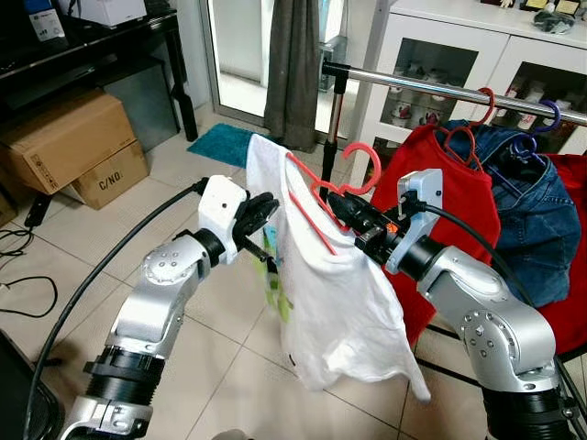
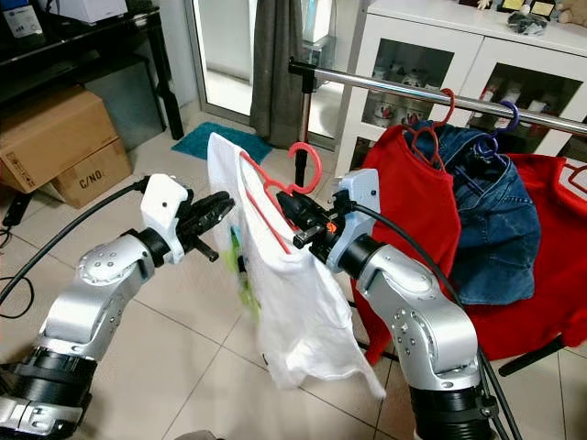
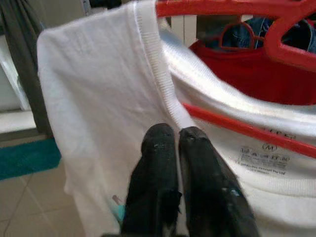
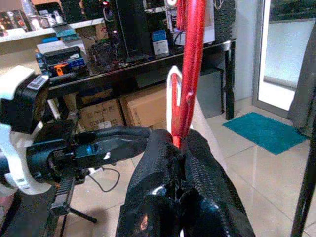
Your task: Hang hanger
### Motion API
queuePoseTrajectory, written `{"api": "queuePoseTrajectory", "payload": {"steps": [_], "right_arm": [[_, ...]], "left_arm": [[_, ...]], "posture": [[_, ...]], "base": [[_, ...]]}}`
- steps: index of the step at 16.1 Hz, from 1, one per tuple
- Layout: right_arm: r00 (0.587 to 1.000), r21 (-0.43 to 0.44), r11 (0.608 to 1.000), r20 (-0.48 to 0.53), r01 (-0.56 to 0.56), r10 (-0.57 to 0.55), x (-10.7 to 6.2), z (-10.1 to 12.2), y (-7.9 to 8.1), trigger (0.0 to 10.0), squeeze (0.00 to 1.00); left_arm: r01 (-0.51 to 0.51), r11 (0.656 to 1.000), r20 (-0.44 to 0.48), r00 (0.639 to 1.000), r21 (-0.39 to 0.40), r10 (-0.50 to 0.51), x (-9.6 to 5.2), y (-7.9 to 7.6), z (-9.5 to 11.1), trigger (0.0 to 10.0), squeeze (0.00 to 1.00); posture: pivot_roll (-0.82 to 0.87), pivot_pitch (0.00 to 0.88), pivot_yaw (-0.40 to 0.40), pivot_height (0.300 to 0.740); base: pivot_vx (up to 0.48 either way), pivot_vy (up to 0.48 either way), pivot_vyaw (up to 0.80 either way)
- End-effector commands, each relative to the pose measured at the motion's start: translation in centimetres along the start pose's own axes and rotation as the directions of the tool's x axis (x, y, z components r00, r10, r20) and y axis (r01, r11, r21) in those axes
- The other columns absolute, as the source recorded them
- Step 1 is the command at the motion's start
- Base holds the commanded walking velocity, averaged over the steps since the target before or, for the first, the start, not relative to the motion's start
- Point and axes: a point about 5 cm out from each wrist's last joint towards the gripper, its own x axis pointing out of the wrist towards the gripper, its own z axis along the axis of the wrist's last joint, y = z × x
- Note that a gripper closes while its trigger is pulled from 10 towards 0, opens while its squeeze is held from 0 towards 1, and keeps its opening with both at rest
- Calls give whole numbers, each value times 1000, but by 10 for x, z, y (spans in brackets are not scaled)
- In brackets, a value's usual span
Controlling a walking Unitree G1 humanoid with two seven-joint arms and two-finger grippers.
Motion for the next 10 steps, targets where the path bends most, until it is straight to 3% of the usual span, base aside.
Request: {"api": "queuePoseTrajectory", "payload": {"steps": [1,6,7,8,9,10], "right_arm": [[1000,-32,999,21,3,-3,1,6,-2,0,0],[999,-28,999,27,-17,18,0,7,-1,0,0],[999,-27,999,28,-24,25,0,8,-1,0,0],[999,-27,999,30,-32,33,-1,8,0,0,0],[999,-27,999,32,-36,36,-1,8,0,0,0],[998,-24,999,36,-44,45,-1,9,0,0,0]], "left_arm": [[-8,1000,9,1000,-2,8,-3,3,4,0,0],[-66,997,6,998,-27,66,-9,16,3,0,0],[-67,997,14,998,-25,68,-8,16,5,1686,0],[-30,1000,50,998,-7,30,-5,11,11,10000,0],[-23,1000,64,998,10,22,-4,9,14,10000,176],[-28,998,89,996,56,23,-1,6,19,10000,1000]], "posture": [[39,0,-8,740],[42,0,-10,740],[42,0,-10,740],[43,0,-8,740],[43,0,-8,740],[40,0,-7,740]], "base": [[0,0,0],[0,0,0],[0,0,0],[0,0,0],[0,0,0],[0,0,0]]}}
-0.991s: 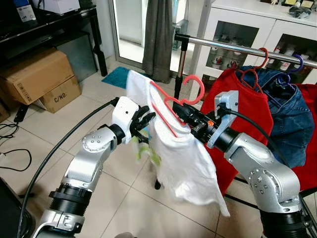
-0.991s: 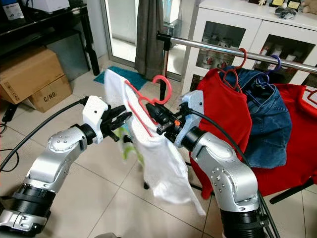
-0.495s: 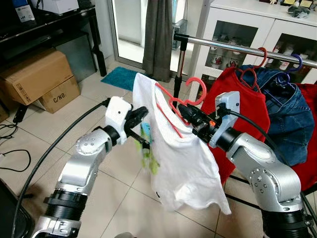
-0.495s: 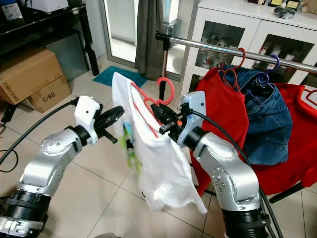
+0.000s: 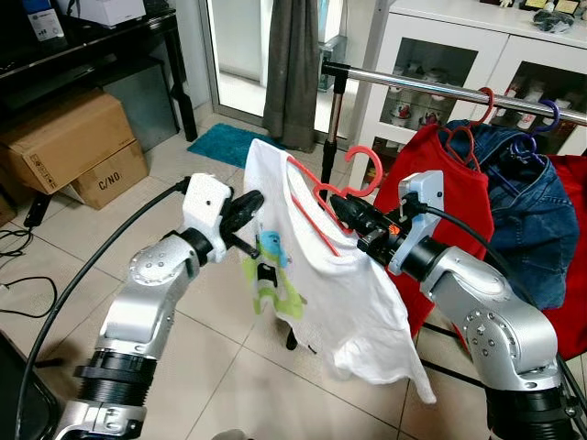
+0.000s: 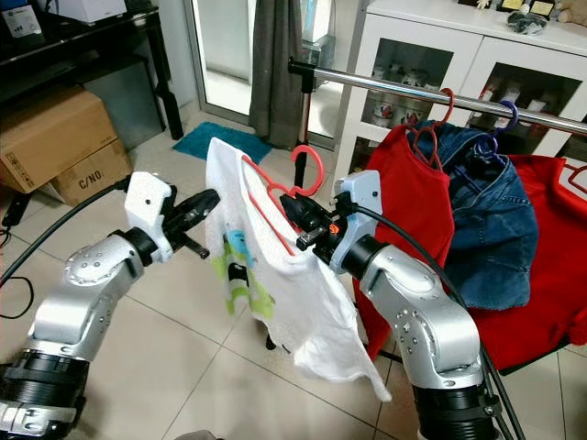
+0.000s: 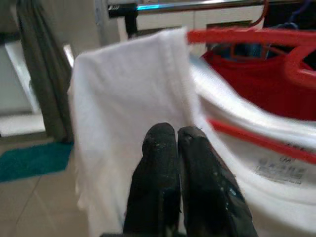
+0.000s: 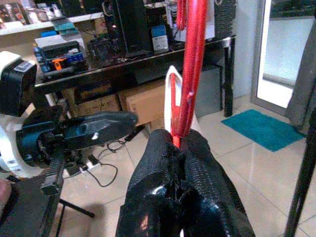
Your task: Hang hanger
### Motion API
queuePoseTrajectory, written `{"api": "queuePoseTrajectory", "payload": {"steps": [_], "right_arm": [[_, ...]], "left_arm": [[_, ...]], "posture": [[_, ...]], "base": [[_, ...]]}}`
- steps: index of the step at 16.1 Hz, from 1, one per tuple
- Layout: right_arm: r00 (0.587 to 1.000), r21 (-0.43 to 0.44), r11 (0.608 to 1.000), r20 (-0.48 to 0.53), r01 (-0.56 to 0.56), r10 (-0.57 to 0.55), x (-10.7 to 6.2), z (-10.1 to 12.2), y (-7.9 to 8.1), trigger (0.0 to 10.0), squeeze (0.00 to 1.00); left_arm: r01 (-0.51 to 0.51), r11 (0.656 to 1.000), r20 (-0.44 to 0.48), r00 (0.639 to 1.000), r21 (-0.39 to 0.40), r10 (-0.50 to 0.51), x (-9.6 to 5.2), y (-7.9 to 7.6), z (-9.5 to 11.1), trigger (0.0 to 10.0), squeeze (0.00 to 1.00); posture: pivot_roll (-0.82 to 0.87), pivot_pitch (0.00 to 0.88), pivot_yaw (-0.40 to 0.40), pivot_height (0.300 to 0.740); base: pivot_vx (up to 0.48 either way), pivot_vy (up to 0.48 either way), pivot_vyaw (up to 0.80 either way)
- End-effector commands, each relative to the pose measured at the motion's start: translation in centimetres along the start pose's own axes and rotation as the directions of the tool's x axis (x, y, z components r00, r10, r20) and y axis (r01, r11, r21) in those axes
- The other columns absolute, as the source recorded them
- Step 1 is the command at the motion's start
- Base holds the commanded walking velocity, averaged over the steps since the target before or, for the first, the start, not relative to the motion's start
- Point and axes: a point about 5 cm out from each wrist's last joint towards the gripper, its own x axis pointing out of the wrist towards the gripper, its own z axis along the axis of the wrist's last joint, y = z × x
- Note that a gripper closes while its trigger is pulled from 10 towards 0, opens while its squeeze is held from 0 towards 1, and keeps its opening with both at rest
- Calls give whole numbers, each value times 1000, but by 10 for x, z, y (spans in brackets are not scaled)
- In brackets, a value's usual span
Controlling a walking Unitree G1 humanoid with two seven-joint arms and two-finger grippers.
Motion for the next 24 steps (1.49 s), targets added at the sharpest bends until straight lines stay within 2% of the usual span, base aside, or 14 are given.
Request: {"api": "queuePoseTrajectory", "payload": {"steps": [1,3,7,8,9,11,13,14,17,20,21,22,23,24], "right_arm": [[998,-21,999,50,-32,33,0,11,3,0,0],[997,-17,998,52,-53,54,-1,12,5,0,0],[994,-8,995,53,-96,96,0,12,9,0,0],[992,-7,994,54,-110,110,0,13,10,0,0],[991,-8,993,55,-119,119,0,14,11,0,0],[990,-10,992,56,-125,126,0,14,11,0,0],[989,-11,991,61,-132,132,-1,16,12,0,0],[989,-11,991,63,-135,136,-1,16,13,0,0],[987,-8,989,64,-147,148,-2,16,14,0,0],[986,-6,988,63,-154,154,-3,16,15,0,0],[986,-7,988,62,-153,153,-3,16,15,0,0],[986,-6,988,62,-154,154,-4,16,15,0,0],[986,-6,988,62,-154,154,-4,16,15,0,0],[986,-6,988,62,-155,155,-4,16,15,0,0]], "left_arm": [[-17,997,65,998,76,12,7,-1,17,10000,1000],[-98,990,138,987,98,84,11,3,28,10000,1000],[-150,978,124,983,144,132,16,8,25,10000,1000],[-134,981,117,986,139,118,18,7,23,10000,345],[-105,986,106,990,130,92,21,6,20,10000,0],[-53,993,95,995,103,43,23,1,18,10000,0],[37,996,91,995,87,-45,25,-10,16,10000,0],[42,995,85,995,90,-50,25,-12,14,10000,0],[-15,993,73,997,119,6,28,-6,12,10000,0],[-128,982,91,989,138,116,28,8,16,10000,0],[-132,982,89,989,139,120,27,9,16,6392,0],[-128,982,86,989,139,117,27,9,14,3804,0],[-127,982,85,990,139,116,27,9,14,1686,0],[-125,982,85,990,140,114,28,8,14,0,0]], "posture": [[40,0,-8,740],[40,0,-12,740],[41,0,-20,740],[41,0,-23,740],[41,0,-23,740],[38,0,-22,740],[33,0,-15,740],[30,0,-13,740],[29,0,-14,740],[27,0,-15,740],[28,0,-16,740],[28,0,-17,740],[28,0,-17,740],[28,0,-18,740]], "base": [[0,0,0],[0,0,0],[0,0,0],[0,0,0],[0,0,0],[0,0,0],[0,0,0],[0,0,0],[0,0,0],[0,0,0],[0,0,0],[0,0,0],[0,0,0],[0,0,0]]}}
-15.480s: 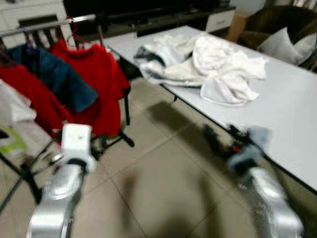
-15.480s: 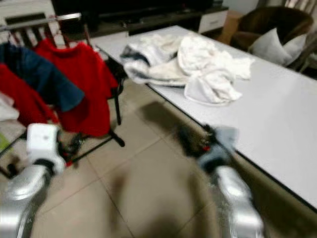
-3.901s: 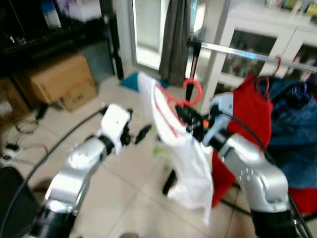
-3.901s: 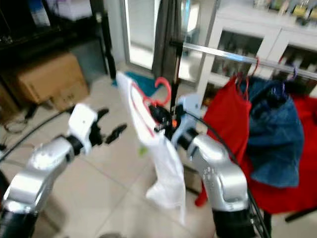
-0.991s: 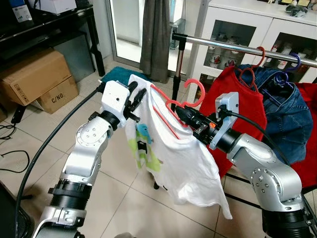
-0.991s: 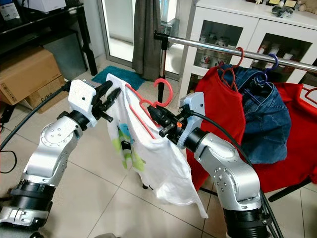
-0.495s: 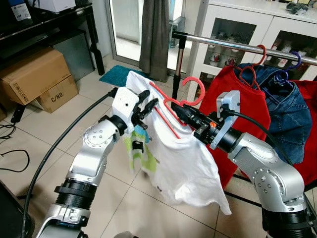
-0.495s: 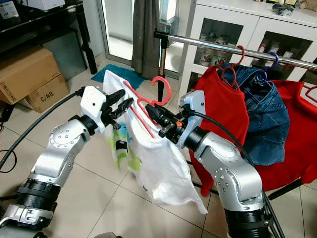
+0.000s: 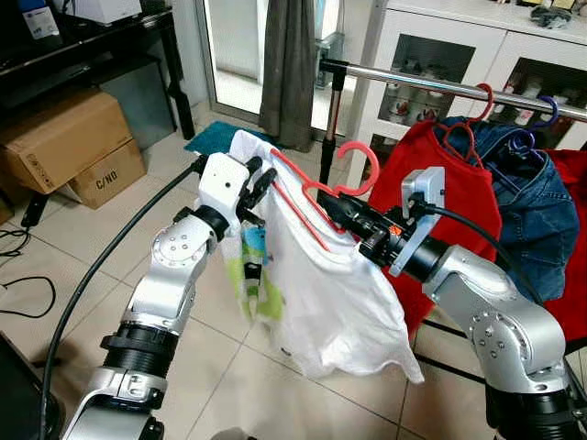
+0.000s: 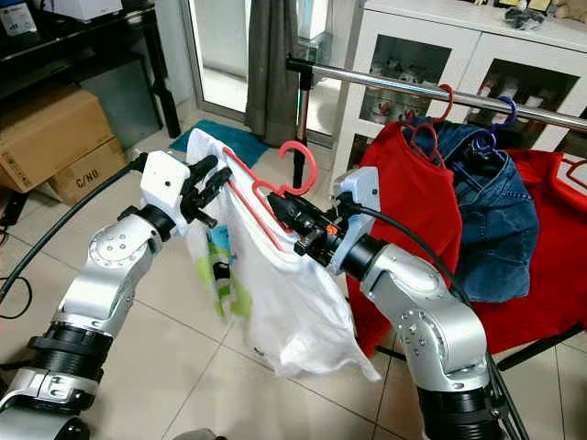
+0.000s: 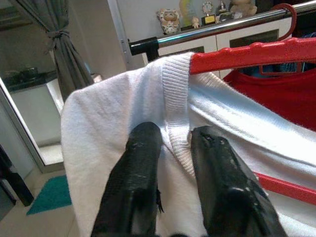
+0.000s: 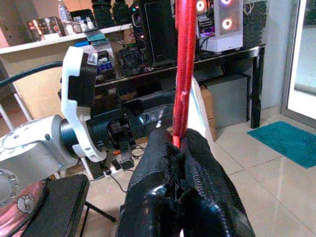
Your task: Hang hanger
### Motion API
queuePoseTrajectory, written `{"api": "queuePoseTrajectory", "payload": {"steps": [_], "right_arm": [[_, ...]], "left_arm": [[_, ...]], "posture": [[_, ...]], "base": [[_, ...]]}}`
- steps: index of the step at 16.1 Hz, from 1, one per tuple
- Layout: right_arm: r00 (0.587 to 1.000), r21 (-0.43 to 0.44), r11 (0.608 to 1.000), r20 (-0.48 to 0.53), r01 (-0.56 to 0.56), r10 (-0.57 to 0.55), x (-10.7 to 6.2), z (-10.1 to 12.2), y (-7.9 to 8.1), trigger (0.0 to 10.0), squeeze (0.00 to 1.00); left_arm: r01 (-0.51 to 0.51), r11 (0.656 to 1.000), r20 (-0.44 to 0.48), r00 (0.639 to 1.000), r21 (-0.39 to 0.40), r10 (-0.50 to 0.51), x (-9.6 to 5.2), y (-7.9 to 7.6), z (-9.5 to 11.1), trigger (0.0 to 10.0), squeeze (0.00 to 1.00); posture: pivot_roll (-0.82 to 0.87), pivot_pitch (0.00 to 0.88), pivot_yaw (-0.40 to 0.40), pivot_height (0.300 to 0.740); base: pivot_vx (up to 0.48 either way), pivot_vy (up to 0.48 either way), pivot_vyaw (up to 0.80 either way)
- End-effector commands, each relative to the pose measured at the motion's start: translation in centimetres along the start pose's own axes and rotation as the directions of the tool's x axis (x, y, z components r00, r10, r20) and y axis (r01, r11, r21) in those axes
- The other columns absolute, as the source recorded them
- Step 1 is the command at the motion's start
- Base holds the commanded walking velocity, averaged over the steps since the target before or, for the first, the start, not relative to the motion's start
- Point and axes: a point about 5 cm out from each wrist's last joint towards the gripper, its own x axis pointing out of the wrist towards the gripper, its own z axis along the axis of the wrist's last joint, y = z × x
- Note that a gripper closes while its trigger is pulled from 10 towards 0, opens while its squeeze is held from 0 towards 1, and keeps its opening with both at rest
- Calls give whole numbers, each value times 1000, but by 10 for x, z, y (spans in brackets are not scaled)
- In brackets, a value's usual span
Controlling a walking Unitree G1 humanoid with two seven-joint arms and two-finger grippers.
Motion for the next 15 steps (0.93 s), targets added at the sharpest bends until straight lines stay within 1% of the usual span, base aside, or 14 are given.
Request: {"api": "queuePoseTrajectory", "payload": {"steps": [1,2,4,6,9,11,13,15], "right_arm": [[999,-15,999,24,-38,38,0,7,5,0,0],[999,-15,999,22,-35,35,-1,7,5,0,0],[999,-15,999,20,-34,34,-1,7,4,0,0],[999,-13,999,20,-30,31,-1,7,4,0,0],[999,-13,1000,23,-24,25,-2,8,3,0,0],[1000,-13,1000,25,-17,17,-2,8,2,0,0],[1000,-15,1000,26,-5,5,-2,8,1,0,0],[1000,-18,1000,27,15,-15,-2,8,-2,0,0]], "left_arm": [[-3,1000,1,1000,15,3,3,1,2,0,0],[10,1000,5,1000,17,-10,3,-1,2,0,0],[1,1000,-6,1000,22,-1,3,-1,1,0,0],[-58,998,-45,997,23,59,3,6,-5,0,0],[-70,998,-63,996,-6,69,3,8,-7,0,0],[-45,998,-48,998,-38,43,3,5,-5,0,0],[-31,998,-26,999,-49,29,3,2,-3,0,0],[-70,996,23,997,-61,72,3,6,4,0,0]], "posture": [[28,0,-18,740],[28,0,-19,740],[27,0,-19,740],[26,0,-18,740],[25,0,-17,740],[25,0,-17,740],[25,0,-16,740],[24,0,-14,740]], "base": [[0,0,0],[0,0,0],[0,0,0],[0,0,0],[0,0,0],[0,0,0],[0,0,0],[0,0,0]]}}
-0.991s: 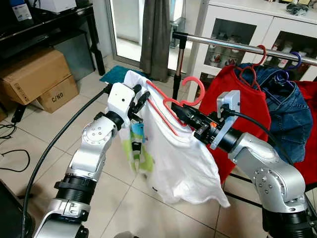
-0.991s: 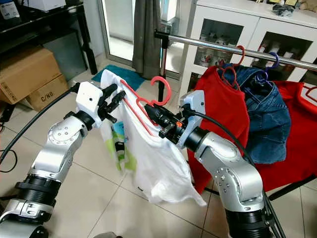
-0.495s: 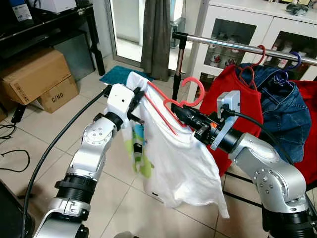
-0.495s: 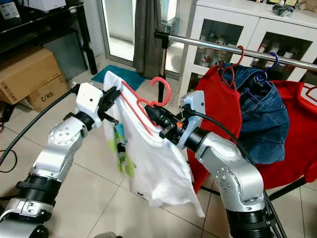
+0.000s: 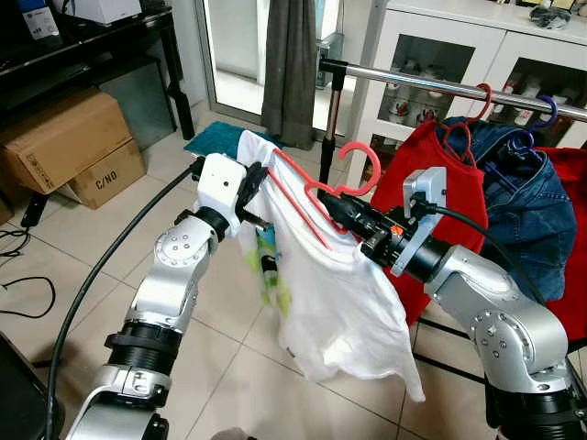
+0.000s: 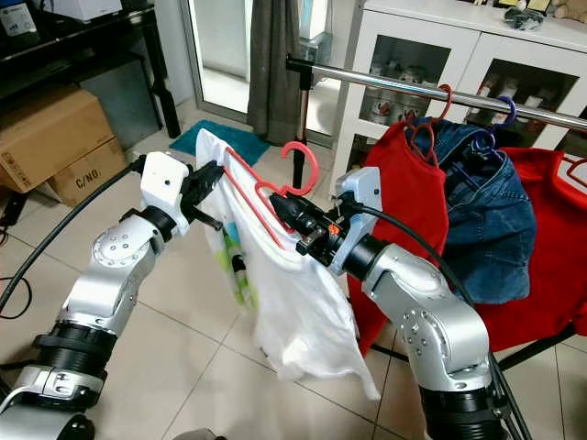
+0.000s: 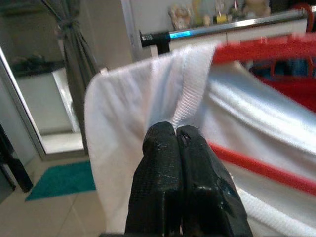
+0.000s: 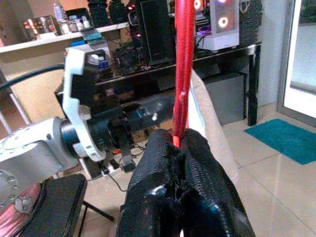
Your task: Hang hanger
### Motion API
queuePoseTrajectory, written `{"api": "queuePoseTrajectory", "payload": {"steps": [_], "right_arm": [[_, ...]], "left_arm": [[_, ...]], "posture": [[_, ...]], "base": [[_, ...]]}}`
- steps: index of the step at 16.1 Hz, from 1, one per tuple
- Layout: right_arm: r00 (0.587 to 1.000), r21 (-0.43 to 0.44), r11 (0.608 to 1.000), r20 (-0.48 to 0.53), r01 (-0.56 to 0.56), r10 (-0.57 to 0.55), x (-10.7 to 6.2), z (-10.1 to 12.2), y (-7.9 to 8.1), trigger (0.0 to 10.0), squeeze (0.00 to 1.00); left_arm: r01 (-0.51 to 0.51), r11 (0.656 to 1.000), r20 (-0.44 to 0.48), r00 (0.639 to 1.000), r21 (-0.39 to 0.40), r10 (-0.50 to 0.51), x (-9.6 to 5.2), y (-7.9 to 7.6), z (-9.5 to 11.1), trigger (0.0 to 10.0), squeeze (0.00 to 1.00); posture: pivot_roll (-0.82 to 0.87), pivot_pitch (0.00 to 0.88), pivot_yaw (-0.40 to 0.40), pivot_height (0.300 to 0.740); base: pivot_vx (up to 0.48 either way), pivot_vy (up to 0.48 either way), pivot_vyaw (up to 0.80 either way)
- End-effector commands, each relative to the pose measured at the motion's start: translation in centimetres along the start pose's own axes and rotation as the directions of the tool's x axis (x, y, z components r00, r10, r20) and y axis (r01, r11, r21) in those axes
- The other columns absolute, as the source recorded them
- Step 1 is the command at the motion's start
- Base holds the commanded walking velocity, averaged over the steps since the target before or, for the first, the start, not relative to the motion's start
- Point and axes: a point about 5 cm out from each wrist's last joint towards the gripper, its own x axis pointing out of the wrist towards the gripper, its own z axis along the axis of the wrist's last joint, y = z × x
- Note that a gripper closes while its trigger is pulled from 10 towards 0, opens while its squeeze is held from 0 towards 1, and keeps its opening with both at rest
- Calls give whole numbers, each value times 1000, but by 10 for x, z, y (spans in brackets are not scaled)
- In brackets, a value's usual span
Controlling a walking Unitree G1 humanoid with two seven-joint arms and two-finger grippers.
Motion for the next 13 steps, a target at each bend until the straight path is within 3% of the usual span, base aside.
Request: {"api": "queuePoseTrajectory", "payload": {"steps": [1,3,5,7,8,9,10,13], "right_arm": [[1000,-22,1000,31,4,-4,-1,8,-1,0,0],[999,-33,998,20,47,-46,-1,7,-6,0,0],[998,-36,997,17,63,-63,-1,7,-8,0,0],[998,-36,997,16,64,-63,0,7,-8,0,0],[998,-35,997,16,63,-63,0,7,-8,0,0],[998,-35,997,16,63,-63,0,6,-8,0,0],[998,-35,997,16,63,-63,0,6,-8,0,0],[998,-36,997,16,64,-63,0,7,-8,0,0]], "left_arm": [[-28,1000,70,997,-7,29,0,5,12,0,0],[-6,999,170,985,-43,13,-3,2,26,0,0],[56,998,122,991,-17,-53,-6,-5,20,0,0],[27,1000,69,997,14,-28,-6,-3,12,0,0],[-19,998,28,999,64,18,-6,1,7,10000,0],[-31,996,18,999,81,29,-7,2,6,10000,624],[-25,998,22,999,62,24,-7,2,6,10000,1000],[-9,998,27,1000,60,7,-6,0,7,10000,1000]], "posture": [[24,0,-12,740],[24,0,-10,740],[25,0,-10,740],[24,0,-10,740],[23,0,-9,740],[22,0,-8,740],[20,0,-8,740],[20,0,-8,740]], "base": [[0,0,0],[0,0,0],[0,0,0],[0,0,0],[0,0,0],[0,0,0],[0,0,0],[0,0,0]]}}
